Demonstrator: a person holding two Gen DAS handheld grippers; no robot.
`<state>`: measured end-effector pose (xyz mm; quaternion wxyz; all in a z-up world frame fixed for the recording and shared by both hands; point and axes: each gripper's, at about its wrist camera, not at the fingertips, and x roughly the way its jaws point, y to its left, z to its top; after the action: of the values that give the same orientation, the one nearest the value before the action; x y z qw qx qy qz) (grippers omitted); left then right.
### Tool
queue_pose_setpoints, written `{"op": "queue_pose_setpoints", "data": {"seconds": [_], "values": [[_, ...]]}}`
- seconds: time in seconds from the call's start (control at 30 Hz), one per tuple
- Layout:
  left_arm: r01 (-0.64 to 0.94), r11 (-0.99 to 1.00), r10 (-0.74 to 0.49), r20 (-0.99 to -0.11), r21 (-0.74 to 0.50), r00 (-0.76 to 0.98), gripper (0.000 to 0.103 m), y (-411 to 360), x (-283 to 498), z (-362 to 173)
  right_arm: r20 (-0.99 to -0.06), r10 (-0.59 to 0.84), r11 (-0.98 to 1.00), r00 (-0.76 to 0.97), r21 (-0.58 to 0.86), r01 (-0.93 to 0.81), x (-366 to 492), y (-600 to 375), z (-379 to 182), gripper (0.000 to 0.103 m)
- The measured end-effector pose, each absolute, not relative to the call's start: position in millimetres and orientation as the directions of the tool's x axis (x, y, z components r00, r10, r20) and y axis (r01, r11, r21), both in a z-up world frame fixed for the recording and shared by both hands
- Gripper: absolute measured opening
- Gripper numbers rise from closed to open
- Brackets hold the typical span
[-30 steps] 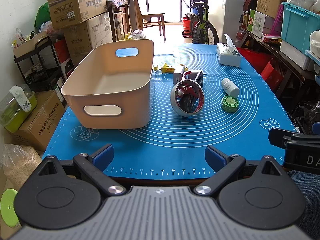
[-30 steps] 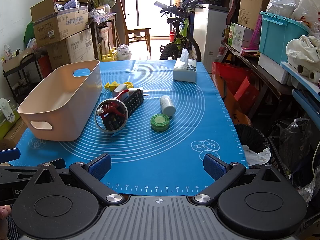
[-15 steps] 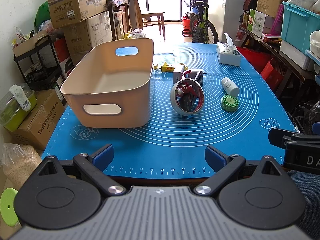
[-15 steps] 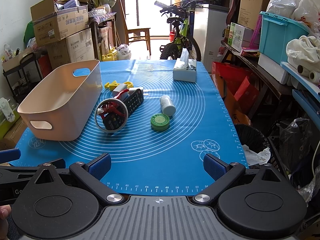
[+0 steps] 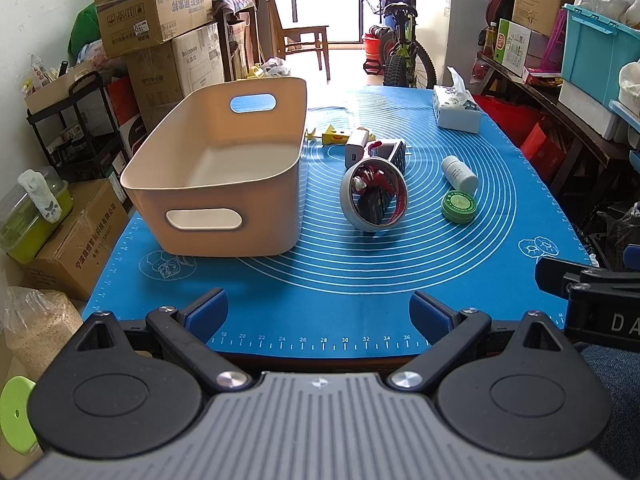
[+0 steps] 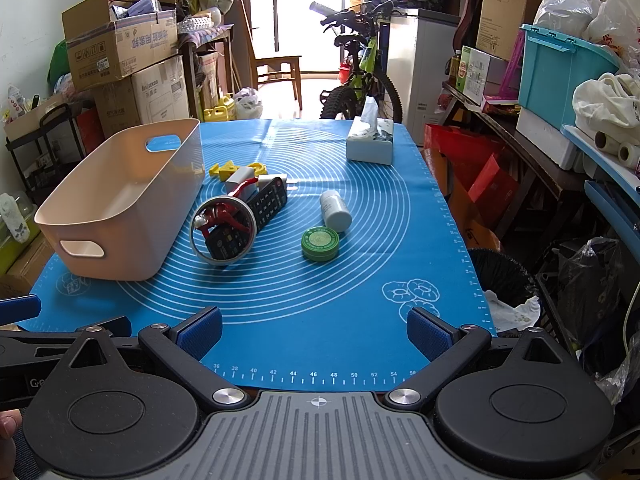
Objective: Organize rigid objects
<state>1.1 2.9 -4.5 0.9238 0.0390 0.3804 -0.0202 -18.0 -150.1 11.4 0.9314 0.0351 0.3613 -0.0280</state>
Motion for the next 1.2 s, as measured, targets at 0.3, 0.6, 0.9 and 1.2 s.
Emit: {"op": "queue_pose_setpoints", "data": {"seconds": [0.3,0.6,0.9,1.2], "values": [[0.067,0.996,-0.007,-0.705,0.057,0.71,0.097,3.1,1.3,-3.9,-0.675,-0.028,0.996,0.737,0.044,0.078,-17.9,-149.7,11.3,0.098],[0.066,0.996,-0.007,-0.705,0.057,0.709,0.097,3.2,1.3,-3.9,-0.675,-0.029,0.996,0.737,0.042,0.078,-17.7,-149.0,11.5,0.098],[0.065,0.996,-0.006,-0.705,0.056,0.709,0.097,2.7,1.5,-1.5,-0.676,-0.03,0.996,0.737,0.04,0.078,-17.5,-147.5,12.0,0.098],[0.057,0.997,0.001,-0.696,0.061,0.718,0.097,4.2,-0.7,5.3,-0.676,-0.023,0.994,0.737,0.064,0.089,-16.5,-151.9,12.8,0.098]]}}
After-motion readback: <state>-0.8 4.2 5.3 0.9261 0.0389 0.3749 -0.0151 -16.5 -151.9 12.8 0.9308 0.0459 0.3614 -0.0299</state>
